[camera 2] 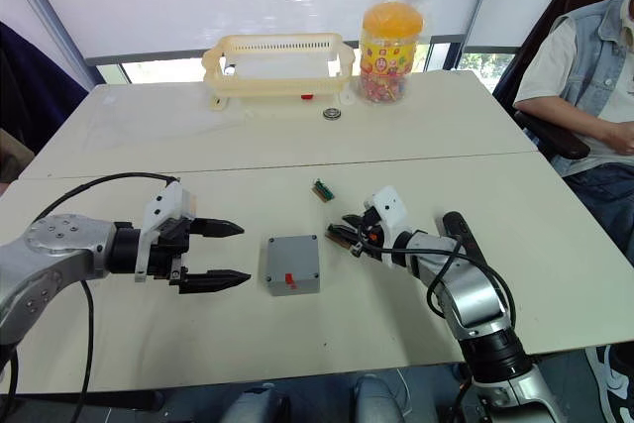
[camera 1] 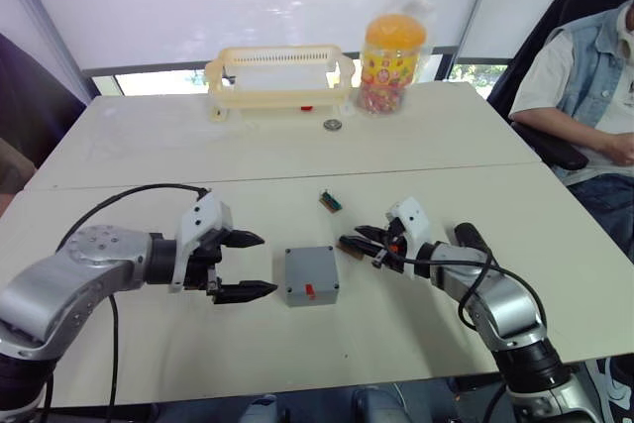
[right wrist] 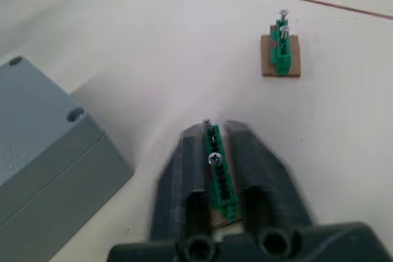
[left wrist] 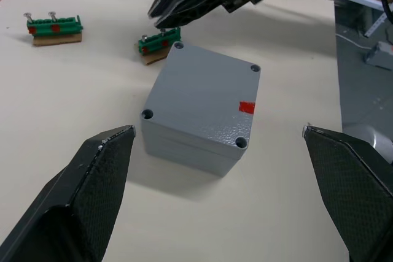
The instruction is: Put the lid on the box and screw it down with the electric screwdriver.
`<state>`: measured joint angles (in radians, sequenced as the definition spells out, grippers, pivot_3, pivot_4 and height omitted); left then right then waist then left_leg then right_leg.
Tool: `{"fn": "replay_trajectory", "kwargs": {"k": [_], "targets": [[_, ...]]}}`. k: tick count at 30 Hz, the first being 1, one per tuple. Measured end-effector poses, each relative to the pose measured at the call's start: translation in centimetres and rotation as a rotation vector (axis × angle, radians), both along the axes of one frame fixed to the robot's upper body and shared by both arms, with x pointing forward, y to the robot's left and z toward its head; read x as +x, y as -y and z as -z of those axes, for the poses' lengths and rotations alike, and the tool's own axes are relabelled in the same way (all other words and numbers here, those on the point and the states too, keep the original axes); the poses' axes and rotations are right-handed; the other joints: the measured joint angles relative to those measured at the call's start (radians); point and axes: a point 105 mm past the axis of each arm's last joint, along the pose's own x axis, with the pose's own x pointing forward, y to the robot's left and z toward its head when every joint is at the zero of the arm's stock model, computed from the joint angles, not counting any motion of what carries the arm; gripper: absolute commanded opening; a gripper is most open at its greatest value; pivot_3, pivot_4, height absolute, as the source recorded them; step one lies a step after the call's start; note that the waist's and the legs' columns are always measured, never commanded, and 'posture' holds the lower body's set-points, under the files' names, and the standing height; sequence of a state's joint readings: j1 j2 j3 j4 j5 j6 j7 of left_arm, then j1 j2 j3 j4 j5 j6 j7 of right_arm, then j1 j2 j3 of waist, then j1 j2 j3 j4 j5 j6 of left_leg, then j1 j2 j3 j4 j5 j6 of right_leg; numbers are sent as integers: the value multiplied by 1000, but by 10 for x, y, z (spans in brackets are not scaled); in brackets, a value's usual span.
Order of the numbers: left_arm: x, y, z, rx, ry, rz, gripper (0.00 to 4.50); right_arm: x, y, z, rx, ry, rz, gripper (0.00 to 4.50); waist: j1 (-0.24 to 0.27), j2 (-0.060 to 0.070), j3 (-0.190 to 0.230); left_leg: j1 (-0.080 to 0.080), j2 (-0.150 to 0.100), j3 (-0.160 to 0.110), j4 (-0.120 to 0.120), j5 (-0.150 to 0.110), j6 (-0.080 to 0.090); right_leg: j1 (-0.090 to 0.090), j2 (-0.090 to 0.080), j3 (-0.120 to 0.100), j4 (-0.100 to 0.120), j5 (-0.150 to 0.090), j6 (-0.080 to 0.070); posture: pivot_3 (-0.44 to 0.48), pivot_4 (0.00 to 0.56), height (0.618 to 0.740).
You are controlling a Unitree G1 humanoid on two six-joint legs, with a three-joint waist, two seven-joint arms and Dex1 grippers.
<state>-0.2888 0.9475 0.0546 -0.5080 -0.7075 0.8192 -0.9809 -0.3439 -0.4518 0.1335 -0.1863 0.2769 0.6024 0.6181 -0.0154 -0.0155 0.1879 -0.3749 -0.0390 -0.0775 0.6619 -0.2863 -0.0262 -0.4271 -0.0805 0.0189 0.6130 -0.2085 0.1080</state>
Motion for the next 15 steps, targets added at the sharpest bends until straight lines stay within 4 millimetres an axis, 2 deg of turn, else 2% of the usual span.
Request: {"fn": "replay_trajectory", "kwargs": {"k": [1,6,12,15], "targets": [[0,0,0,0,0,0,4500,0,1,1,0,-2,4,2855,0,0,0,0,0,0,0,0,0,0,0,0,0,0,0,0,150,740],[1,0,1,-3,-1,-4,4500,-4,3,10,2,-32,13,2855,0,0,0,0,0,0,0,0,0,0,0,0,0,0,0,0,150,740],[2,-2,2,-3,-5,-12,4500,-4,4,10,3,-33,16,2855,0,0,0,0,0,0,0,0,0,0,0,0,0,0,0,0,150,740],[3,-2,3,0,-4,-14,4500,-4,3,10,5,-33,16,1967,0,0,0,0,0,0,0,0,0,0,0,0,0,0,0,0,150,740]]}}
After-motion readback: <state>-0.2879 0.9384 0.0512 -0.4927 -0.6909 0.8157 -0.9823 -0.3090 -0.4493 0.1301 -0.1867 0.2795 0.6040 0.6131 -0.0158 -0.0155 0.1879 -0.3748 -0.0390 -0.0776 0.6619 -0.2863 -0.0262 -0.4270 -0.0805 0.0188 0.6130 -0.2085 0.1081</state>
